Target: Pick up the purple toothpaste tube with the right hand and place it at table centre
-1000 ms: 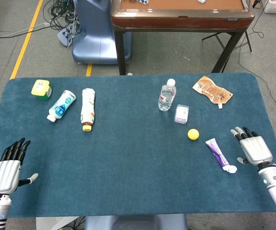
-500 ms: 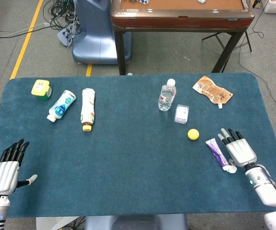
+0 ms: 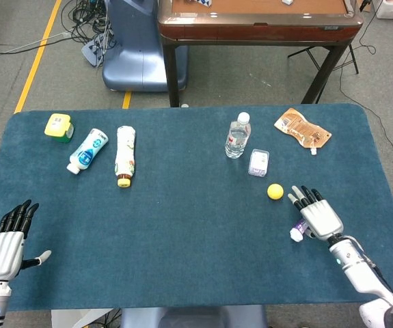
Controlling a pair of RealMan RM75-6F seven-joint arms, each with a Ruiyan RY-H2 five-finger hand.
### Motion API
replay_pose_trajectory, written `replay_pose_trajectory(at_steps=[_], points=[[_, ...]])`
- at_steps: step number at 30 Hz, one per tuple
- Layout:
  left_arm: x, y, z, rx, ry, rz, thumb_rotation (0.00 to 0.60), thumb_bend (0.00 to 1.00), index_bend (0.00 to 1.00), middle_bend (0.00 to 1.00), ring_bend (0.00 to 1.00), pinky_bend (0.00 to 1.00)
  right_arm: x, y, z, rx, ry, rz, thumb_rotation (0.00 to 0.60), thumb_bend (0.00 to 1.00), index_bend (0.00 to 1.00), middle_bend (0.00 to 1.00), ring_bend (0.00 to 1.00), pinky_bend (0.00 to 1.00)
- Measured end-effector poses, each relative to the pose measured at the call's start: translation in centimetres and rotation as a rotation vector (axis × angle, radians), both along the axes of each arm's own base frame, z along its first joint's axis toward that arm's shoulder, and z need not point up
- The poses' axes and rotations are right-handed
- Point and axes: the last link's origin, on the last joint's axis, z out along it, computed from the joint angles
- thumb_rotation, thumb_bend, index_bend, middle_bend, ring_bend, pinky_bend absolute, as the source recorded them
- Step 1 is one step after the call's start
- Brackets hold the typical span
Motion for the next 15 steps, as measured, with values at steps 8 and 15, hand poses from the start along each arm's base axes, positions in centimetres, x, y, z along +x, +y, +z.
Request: replay_pose_trajectory(at_steps=[8,15], points=[[-0.1,-0.2,0.3,0.008,0.001,0.005,0.600,0.09,0.00,0.00,0.01,0.06,2.0,-1.6,-1.0,-0.013,-0.066,-0.008,0.600,0.00,0.00,0.05,0.01,0.13],[-0.4,-0.4,0.2,0.001,0.005,0.020,0.600,0.09,0.00,0.00,0.00,0.06,1.9,-0.7,0.1,-0.011,-0.126,-0.047,0.600,0.07,0.07,0.23,0.13,0.15]])
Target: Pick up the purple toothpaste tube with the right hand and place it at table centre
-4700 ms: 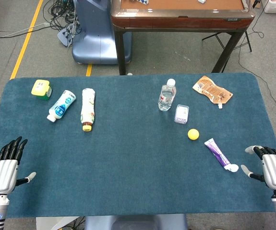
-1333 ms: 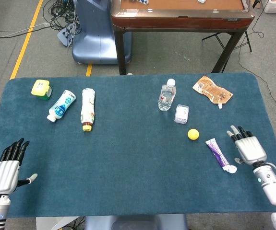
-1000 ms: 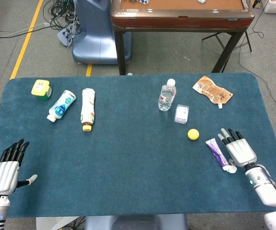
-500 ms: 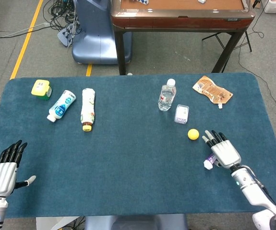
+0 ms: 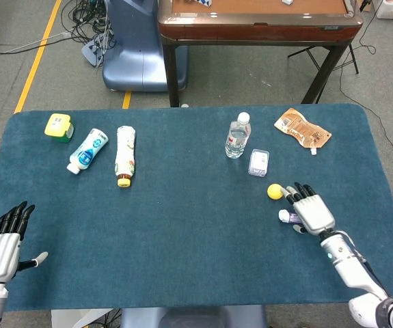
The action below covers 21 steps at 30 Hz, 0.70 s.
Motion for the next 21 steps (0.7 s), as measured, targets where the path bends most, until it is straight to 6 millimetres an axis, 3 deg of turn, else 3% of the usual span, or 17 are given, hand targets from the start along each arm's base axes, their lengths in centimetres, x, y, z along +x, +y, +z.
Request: replay_pose_trajectory(at_steps=[5,13,21], points=[[0.1,0.2,-0.1,-0.008,0.006,-0.005,0.600,0.09,0.00,0.00,0.01,0.06,-0.8,0.8,1.2,-0.009,-0.041,-0.053,0.600,0.20,0.19,0.31,0.19,0.18],[0.2,0.4,-0.4,-0.019,0.008,-0.005,0.600,0.09,0.00,0.00,0.01,0.06,-1.9,1.3,1.8,-0.014,-0.051,-0.108,0.600,0.26,0.31,0.39,0.22,0.18],[0.2,0.4,-0.4,-0.020,0.010,-0.002,0.600,0.09,0.00,0.00,0.01,0.06,-2.4,0.9,1.6,-0.009,-0.061,-0.133,0.600,0.33,0.37,0.41,0.23,0.18]])
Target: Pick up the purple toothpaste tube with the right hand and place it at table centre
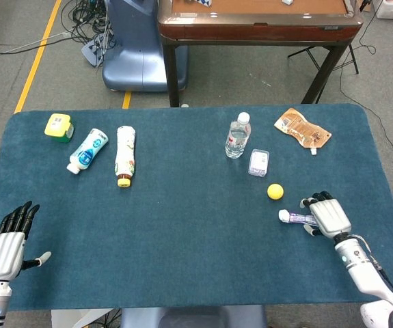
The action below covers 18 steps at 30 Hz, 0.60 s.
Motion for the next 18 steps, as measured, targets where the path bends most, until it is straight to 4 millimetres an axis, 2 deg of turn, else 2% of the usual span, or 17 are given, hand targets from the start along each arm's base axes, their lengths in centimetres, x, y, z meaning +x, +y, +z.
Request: replay_pose_trajectory(at_steps=[18], points=[[-0.2,0.1,0.0,0.002,-0.005,-0.004,0.600,0.09,0.00,0.00,0.00,0.06,-0.1,0.0,-1.2,0.018,0.045,0.014,0.600,0.37,0.42,0.43,0.26,0.18]])
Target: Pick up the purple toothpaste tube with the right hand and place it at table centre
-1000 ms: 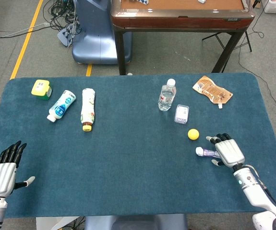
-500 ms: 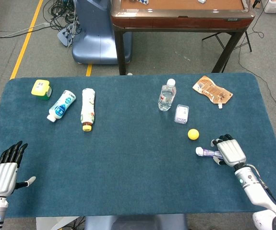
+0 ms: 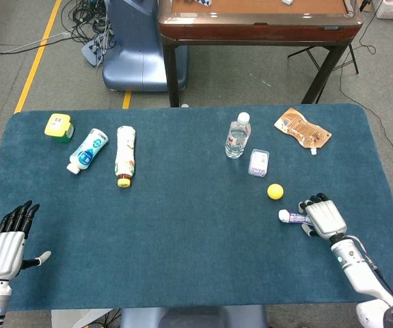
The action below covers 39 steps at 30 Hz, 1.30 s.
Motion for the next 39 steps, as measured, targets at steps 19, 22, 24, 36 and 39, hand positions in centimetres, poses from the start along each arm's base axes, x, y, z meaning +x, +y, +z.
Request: replay_pose_trajectory(at_steps=[19,22,24,36,39], points=[[-0.6,-0.3,0.2,0.007,-0.008,0.008,0.600,0.09,0.00,0.00,0.00,0.06,0.7,-0.5,-1.1,0.008,0.031,0.015,0.600,0.44,0.53,0.50,0.32,0.19],[-0.7,-0.3,0.3,0.009,-0.007,0.010,0.600,0.09,0.00,0.00,0.00,0.06,0.7,-0.7,-1.1,0.008,0.037,0.015,0.600,0.49,0.59,0.55,0.35,0.20],[-0.7,-0.3,0.3,0.008,-0.005,0.011,0.600,0.09,0.00,0.00,0.00,0.06,0.8,-0.9,-1.0,0.009,0.034,0.014,0.600,0.53,0.63,0.58,0.38,0.21],[0.5,1.8,1.1,-0.036,0.015,-0.069,0.600,0.09,0.00,0.00,0.02,0.08,3.7,-2.1,0.4,0.073,-0.036,0.050,0.600,0.68,0.79,0.70,0.50,0.25],[1.1,2.8,1.4,-0.049,0.022,-0.114,0.600,0.09,0.00,0.00,0.03,0.12,5.5,-2.5,1.0,0.107,-0.057,0.076,0.600,0.69,0.80,0.70,0.51,0.26]])
